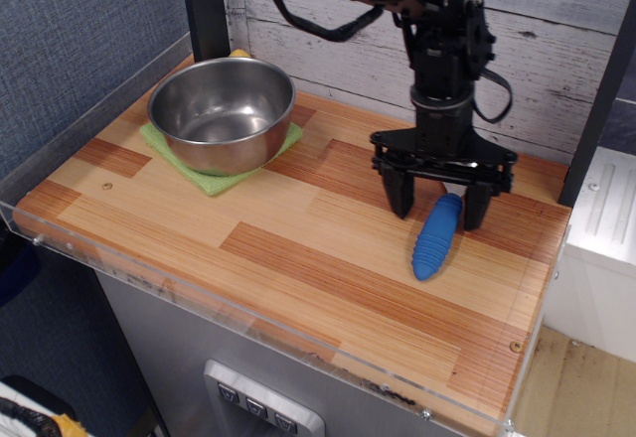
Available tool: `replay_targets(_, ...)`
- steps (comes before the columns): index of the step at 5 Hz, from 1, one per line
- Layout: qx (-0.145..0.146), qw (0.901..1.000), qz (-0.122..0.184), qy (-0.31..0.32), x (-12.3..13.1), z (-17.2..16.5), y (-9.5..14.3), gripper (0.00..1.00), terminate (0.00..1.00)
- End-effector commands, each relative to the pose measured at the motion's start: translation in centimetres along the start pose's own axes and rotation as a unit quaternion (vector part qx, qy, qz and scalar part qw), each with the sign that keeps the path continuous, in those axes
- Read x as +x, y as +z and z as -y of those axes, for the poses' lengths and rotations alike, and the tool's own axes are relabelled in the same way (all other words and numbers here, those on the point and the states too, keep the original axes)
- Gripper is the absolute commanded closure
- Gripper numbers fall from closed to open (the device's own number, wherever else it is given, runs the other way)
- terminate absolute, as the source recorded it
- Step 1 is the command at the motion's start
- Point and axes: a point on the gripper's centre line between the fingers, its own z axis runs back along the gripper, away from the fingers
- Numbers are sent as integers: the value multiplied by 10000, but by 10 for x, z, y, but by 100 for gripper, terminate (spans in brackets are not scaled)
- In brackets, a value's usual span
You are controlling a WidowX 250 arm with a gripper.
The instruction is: Place the spoon on the right side of the table
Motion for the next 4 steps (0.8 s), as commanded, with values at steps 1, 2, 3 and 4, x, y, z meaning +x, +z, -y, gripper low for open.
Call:
replay_targets(1, -269, 9924, 1193, 120, -11, 4, 98, 0, 0)
replay_targets(2, -274, 9877, 1524, 210, -25, 6, 126, 0, 0)
replay_targets(3, -274, 9877, 1524, 210, -25, 6, 126, 0, 0)
replay_targets(4, -274, 9877, 1524, 210, -25, 6, 126, 0, 0)
